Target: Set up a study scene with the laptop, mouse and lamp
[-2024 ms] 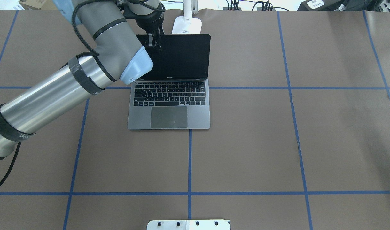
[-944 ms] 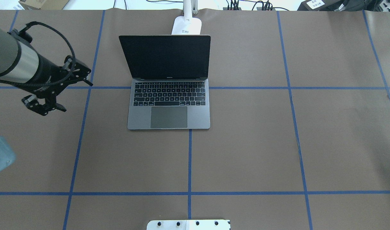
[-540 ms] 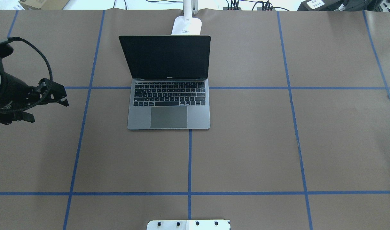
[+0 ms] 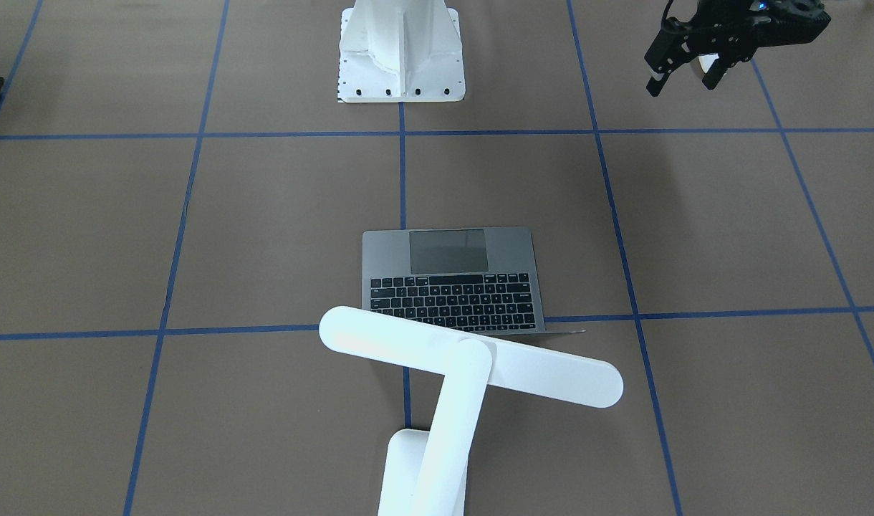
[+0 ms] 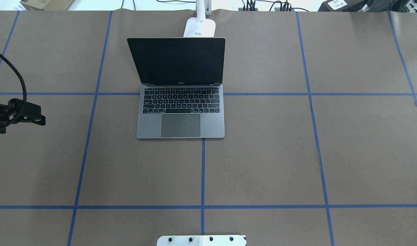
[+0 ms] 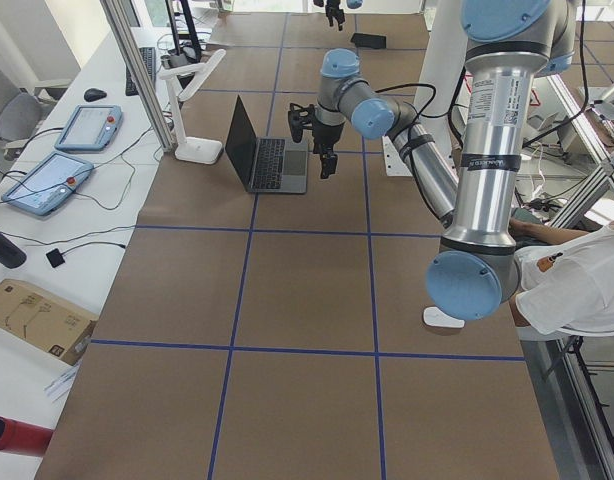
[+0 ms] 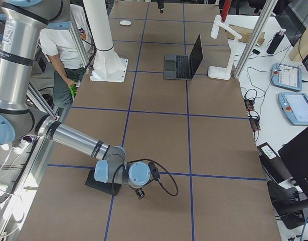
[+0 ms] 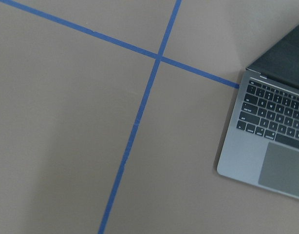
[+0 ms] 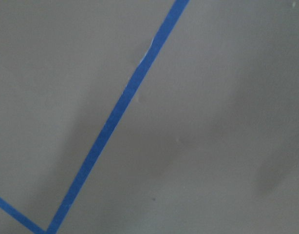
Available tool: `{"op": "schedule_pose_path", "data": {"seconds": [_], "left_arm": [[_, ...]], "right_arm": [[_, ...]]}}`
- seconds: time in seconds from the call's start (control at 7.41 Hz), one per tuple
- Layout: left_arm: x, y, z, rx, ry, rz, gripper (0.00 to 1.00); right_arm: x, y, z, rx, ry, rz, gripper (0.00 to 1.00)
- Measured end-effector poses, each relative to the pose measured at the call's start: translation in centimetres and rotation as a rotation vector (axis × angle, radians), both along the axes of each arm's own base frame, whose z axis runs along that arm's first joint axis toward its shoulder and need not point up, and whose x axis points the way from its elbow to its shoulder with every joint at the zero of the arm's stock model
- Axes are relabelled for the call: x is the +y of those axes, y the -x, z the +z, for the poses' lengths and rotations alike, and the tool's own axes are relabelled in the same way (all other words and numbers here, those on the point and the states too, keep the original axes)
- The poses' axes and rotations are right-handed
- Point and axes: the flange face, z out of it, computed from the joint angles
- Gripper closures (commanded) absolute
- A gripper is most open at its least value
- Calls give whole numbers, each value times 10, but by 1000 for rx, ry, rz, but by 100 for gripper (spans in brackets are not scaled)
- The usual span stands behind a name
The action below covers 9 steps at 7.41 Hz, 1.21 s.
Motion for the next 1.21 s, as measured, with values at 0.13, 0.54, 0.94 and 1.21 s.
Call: {"op": "schedule_pose_path", "data": {"seconds": [0.13, 0.54, 0.94, 1.21], "left_arm": [[1, 4, -2, 0, -23, 11, 1], [0, 5, -5, 1, -41, 14, 1], [0, 5, -9, 7, -48, 10, 1], [0, 5, -9, 8, -48, 8, 1]], "right_arm": [[17, 3, 6, -65, 40, 8, 1], [46, 20, 14, -135, 97, -41, 2], [40, 35, 1, -154, 37, -110, 3], [29, 37, -13, -151, -12, -124, 3]]}}
